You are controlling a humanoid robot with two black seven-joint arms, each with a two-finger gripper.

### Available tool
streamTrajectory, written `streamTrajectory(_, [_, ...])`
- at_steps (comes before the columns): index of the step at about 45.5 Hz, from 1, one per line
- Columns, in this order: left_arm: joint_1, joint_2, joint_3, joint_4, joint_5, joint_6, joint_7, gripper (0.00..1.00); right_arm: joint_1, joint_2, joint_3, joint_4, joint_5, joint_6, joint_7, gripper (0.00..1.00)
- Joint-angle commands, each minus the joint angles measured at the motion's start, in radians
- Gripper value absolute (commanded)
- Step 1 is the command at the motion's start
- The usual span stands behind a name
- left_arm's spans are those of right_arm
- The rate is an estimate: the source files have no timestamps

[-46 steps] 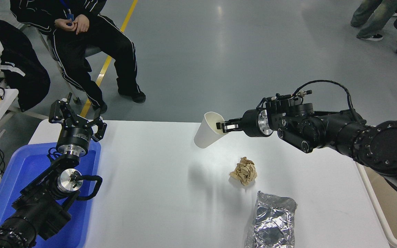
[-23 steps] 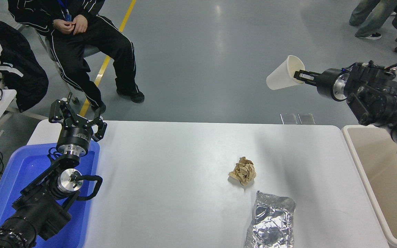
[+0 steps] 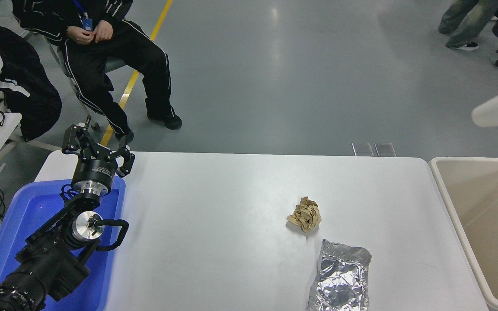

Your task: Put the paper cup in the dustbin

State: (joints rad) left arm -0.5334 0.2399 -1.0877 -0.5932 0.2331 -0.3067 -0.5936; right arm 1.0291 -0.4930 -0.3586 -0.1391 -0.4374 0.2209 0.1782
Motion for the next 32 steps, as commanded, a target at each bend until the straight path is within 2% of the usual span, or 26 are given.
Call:
streamTrajectory(1, [0.001,-0.001,0.000,0.000,0.000,0.000,0.000,1.00,-0.101,-0.050,0.086,-0.048,0.000,-0.006,-0.118,0.00])
streamTrajectory(13, [0.001,-0.001,0.000,0.000,0.000,0.000,0.000,1.00,-0.190,-0.052,0.102,-0.048,0.000,-0.048,-0.235,0.00])
streamTrajectory(23, [0.001,-0.001,0.000,0.000,0.000,0.000,0.000,1.00,-0.282,-0.013,0.104,-0.045,0.002,-0.074,-0.243,0.00])
streamTrajectory(32, [0.001,-0.001,0.000,0.000,0.000,0.000,0.000,1.00,-0.376,0.077,0.106,-0.040,0.023,-0.093,-0.240,0.00])
